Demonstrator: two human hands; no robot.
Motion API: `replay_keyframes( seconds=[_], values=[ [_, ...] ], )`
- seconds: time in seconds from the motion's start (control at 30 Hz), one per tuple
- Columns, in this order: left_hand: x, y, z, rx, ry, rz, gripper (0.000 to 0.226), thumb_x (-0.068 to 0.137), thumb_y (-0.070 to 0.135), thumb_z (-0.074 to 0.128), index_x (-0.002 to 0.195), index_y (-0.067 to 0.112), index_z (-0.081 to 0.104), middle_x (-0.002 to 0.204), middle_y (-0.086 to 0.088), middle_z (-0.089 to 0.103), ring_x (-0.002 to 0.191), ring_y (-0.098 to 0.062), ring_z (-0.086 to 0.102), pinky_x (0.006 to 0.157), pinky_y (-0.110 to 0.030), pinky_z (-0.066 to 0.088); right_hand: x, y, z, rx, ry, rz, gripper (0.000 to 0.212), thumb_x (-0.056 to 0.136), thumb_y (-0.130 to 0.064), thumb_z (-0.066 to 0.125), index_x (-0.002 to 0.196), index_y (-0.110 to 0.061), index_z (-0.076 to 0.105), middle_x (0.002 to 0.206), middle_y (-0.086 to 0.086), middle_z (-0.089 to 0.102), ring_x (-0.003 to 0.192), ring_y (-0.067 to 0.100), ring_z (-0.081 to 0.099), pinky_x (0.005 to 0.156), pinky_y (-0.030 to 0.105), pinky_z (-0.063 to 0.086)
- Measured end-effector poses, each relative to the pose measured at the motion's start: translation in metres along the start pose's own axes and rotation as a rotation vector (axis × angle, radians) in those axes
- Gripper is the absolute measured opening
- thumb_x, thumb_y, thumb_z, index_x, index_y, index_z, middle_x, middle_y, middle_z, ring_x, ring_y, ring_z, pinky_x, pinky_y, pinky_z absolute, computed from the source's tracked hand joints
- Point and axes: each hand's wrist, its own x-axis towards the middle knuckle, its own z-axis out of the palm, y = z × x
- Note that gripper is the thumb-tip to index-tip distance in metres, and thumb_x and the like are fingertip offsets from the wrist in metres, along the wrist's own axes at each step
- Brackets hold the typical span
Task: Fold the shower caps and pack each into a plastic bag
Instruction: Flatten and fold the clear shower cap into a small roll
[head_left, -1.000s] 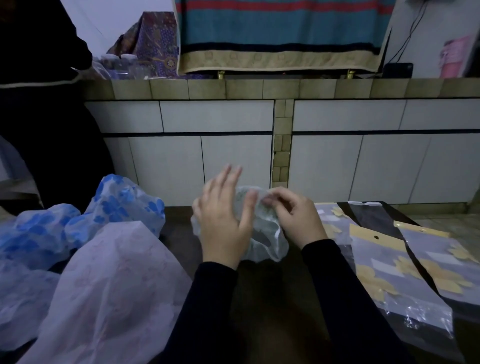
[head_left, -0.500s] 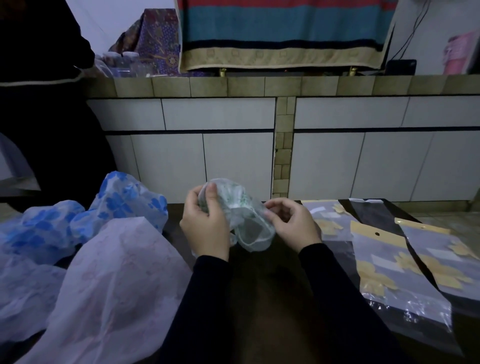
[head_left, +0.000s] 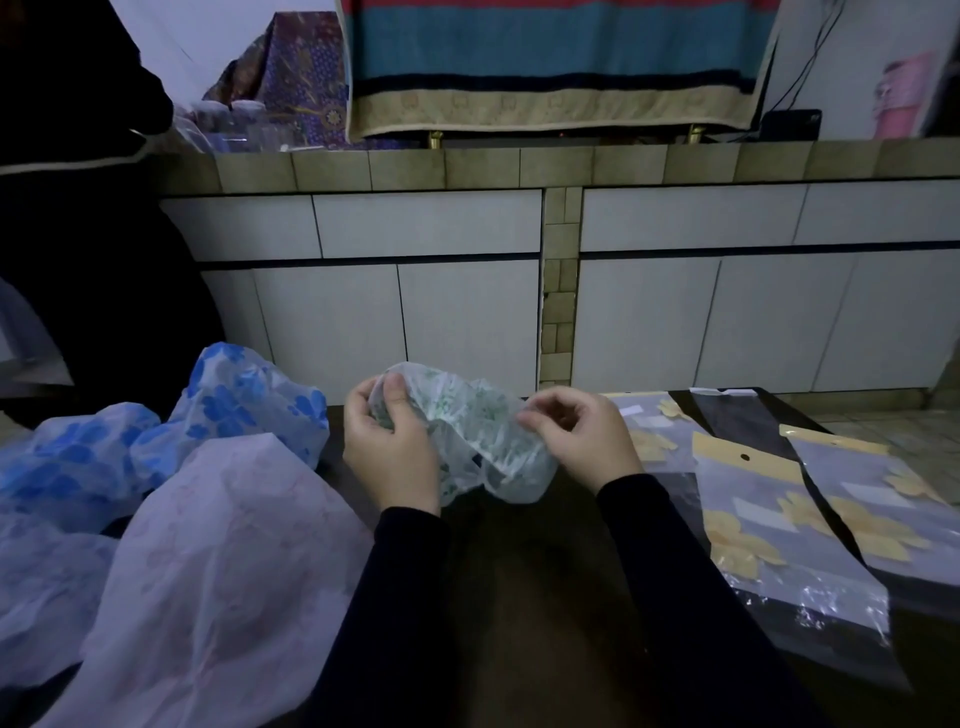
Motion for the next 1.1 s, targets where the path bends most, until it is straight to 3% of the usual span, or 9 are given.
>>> replay_keyframes(
  seconds=[0.2, 0.3, 0.37, 0.43, 0.57, 0.73, 0.9, 1.0, 1.1],
  values=[
    [0.001, 0.003, -0.002, 0.027, 0.006, 0.003, 0.01, 0.096, 0.026, 0.054, 0.093, 0.017, 0.058, 0.086, 0.009, 0.059, 0.076, 0.0, 0.053, 0.063, 0.0, 0.037, 0.007, -0.001, -0.003, 0.228, 0.295, 0.236, 0.044, 0.096, -0.046, 0.047, 0.063, -0.018, 0.05, 0.065, 0.005, 0.052, 0.064, 0.027, 0.053, 0.064, 0.035, 0.042],
    [0.003, 0.002, -0.002, 0.052, 0.016, -0.03, 0.007, 0.096, 0.023, 0.054, 0.096, 0.017, 0.057, 0.084, 0.012, 0.057, 0.075, 0.003, 0.053, 0.06, 0.001, 0.036, 0.016, -0.002, -0.009, 0.562, 0.436, 0.514, 0.04, 0.093, -0.045, 0.052, 0.079, -0.008, 0.06, 0.081, 0.012, 0.064, 0.082, 0.03, 0.066, 0.079, 0.037, 0.051],
    [0.005, -0.002, -0.002, 0.079, 0.0, -0.093, 0.008, 0.096, 0.021, 0.053, 0.102, 0.015, 0.054, 0.084, 0.013, 0.054, 0.074, 0.002, 0.052, 0.057, 0.002, 0.035, 0.016, -0.002, -0.012, 0.724, 0.341, 0.632, 0.045, 0.088, -0.047, 0.055, 0.095, -0.004, 0.067, 0.099, 0.012, 0.072, 0.095, 0.028, 0.068, 0.092, 0.042, 0.052],
    [0.006, -0.006, -0.003, 0.11, 0.005, -0.166, 0.013, 0.096, 0.019, 0.051, 0.108, 0.012, 0.051, 0.088, 0.008, 0.053, 0.074, -0.003, 0.051, 0.055, -0.001, 0.033, 0.011, -0.008, -0.015, 0.851, 0.211, 0.639, 0.042, 0.092, -0.043, 0.052, 0.099, -0.004, 0.068, 0.099, 0.015, 0.072, 0.092, 0.029, 0.069, 0.087, 0.039, 0.052],
    [0.009, -0.014, -0.006, 0.142, 0.061, -0.278, 0.005, 0.097, 0.026, 0.046, 0.1, 0.023, 0.046, 0.106, -0.002, 0.058, 0.091, -0.02, 0.056, 0.073, -0.023, 0.035, 0.006, -0.012, -0.022, 1.029, 0.13, 0.53, 0.033, 0.092, -0.024, 0.047, 0.118, -0.009, 0.06, 0.118, 0.015, 0.065, 0.104, 0.028, 0.064, 0.083, 0.038, 0.05],
    [0.011, -0.006, -0.003, -0.078, -0.043, -0.357, 0.023, 0.088, 0.025, 0.059, 0.108, 0.023, 0.049, 0.115, -0.002, 0.055, 0.104, -0.02, 0.053, 0.085, -0.029, 0.041, 0.014, -0.003, -0.009, 0.834, 0.175, 0.549, 0.048, 0.092, -0.006, 0.056, 0.137, -0.02, 0.049, 0.126, 0.01, 0.062, 0.109, 0.026, 0.063, 0.096, 0.045, 0.05],
    [0.009, -0.016, -0.006, 0.351, -0.143, -0.199, 0.033, 0.087, 0.016, 0.056, 0.12, 0.021, 0.055, 0.13, -0.003, 0.045, 0.1, -0.017, 0.049, 0.085, -0.026, 0.037, 0.028, 0.009, -0.002, 0.438, 0.308, 0.667, 0.045, 0.086, -0.029, 0.069, 0.127, -0.016, 0.058, 0.126, 0.005, 0.061, 0.114, 0.023, 0.057, 0.101, 0.041, 0.047],
    [0.005, -0.016, -0.006, 0.612, -0.177, -0.077, 0.041, 0.09, 0.033, 0.054, 0.13, 0.024, 0.052, 0.145, -0.005, 0.034, 0.129, -0.025, 0.036, 0.103, -0.04, 0.031, 0.026, 0.008, 0.006, 0.512, 0.313, 0.742, 0.097, 0.065, -0.089, 0.044, 0.133, -0.021, 0.052, 0.131, 0.004, 0.057, 0.119, 0.027, 0.053, 0.105, 0.049, 0.04],
    [-0.002, -0.003, -0.004, 0.61, -0.173, 0.169, 0.03, 0.091, 0.041, 0.053, 0.117, 0.027, 0.058, 0.125, 0.0, 0.05, 0.116, -0.018, 0.045, 0.093, -0.036, 0.031, 0.021, 0.01, 0.015, 0.769, 0.404, 0.624, 0.073, 0.09, -0.07, 0.031, 0.143, -0.021, 0.042, 0.139, 0.004, 0.05, 0.129, 0.027, 0.048, 0.109, 0.047, 0.038]
  ],
)
